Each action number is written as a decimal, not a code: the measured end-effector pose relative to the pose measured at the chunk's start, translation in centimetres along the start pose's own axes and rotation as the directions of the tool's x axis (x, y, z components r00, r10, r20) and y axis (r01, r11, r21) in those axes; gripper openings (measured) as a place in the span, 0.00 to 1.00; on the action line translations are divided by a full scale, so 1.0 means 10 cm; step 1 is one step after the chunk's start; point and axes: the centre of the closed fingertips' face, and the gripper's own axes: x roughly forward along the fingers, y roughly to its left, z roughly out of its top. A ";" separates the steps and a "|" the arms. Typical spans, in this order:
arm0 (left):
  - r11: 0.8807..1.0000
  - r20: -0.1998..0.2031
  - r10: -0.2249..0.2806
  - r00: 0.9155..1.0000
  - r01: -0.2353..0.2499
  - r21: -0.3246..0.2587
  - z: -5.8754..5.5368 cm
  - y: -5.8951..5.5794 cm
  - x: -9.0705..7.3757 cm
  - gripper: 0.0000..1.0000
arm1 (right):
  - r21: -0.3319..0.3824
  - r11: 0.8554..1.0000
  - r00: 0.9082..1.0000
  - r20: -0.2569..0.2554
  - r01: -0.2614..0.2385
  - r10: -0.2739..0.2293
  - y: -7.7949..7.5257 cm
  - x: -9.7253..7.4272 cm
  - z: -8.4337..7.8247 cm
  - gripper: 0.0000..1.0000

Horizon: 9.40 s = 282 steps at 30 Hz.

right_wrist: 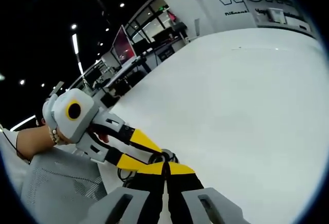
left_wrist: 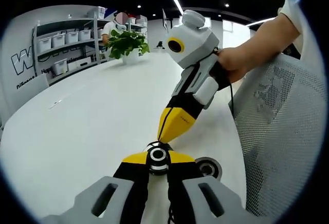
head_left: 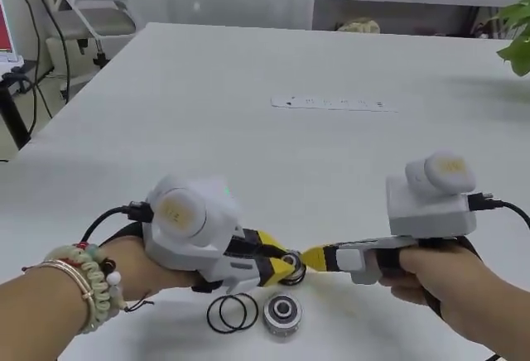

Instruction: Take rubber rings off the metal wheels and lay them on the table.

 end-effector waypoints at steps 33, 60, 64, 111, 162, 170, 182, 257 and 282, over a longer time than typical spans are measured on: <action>1.000 -0.034 0.007 0.999 -0.007 -0.003 0.02 -0.01 0.02 0.07 | -0.018 1.000 1.000 -0.003 0.022 -0.022 0.00 0.02 -0.01 0.00; 0.995 -0.014 -0.068 0.998 0.069 0.071 0.54 -0.11 -0.34 0.54 | 0.012 1.000 0.998 0.068 -0.002 0.002 0.04 -0.04 0.19 0.00; 0.993 0.022 -0.076 0.997 0.074 0.088 0.75 -0.16 -0.45 0.64 | -0.002 1.000 0.998 0.062 -0.008 0.008 0.07 -0.04 0.19 0.00; 0.991 -0.056 0.076 0.996 -0.081 -0.103 -0.18 -0.56 -1.26 0.83 | -0.104 0.964 0.969 -0.061 -0.246 0.241 0.76 0.18 -0.07 0.00; 0.988 -0.107 0.074 0.991 -0.088 -0.129 -0.29 -0.55 -1.25 0.80 | -0.292 0.940 0.977 -0.169 -0.175 0.129 0.68 0.33 -0.31 0.05; 0.988 -0.110 0.074 0.991 -0.088 -0.130 -0.29 -0.55 -1.26 0.80 | -0.321 0.933 0.980 -0.162 -0.164 0.116 0.65 0.30 -0.25 0.06; 0.989 -0.093 0.069 0.993 -0.080 -0.121 -0.25 -0.57 -1.25 0.80 | -0.282 0.954 0.995 -0.044 -0.100 0.092 0.46 0.13 0.09 0.08; 0.992 -0.009 -0.065 0.998 0.066 0.104 0.11 0.09 -0.02 0.22 | -0.318 0.948 0.986 -0.159 -0.009 -0.044 -0.07 0.00 -0.19 0.19; 0.994 -0.004 -0.095 0.995 0.095 0.059 0.02 -0.02 0.02 0.07 | -0.470 0.882 0.986 -0.153 -0.019 -0.061 -0.03 0.08 -0.22 0.17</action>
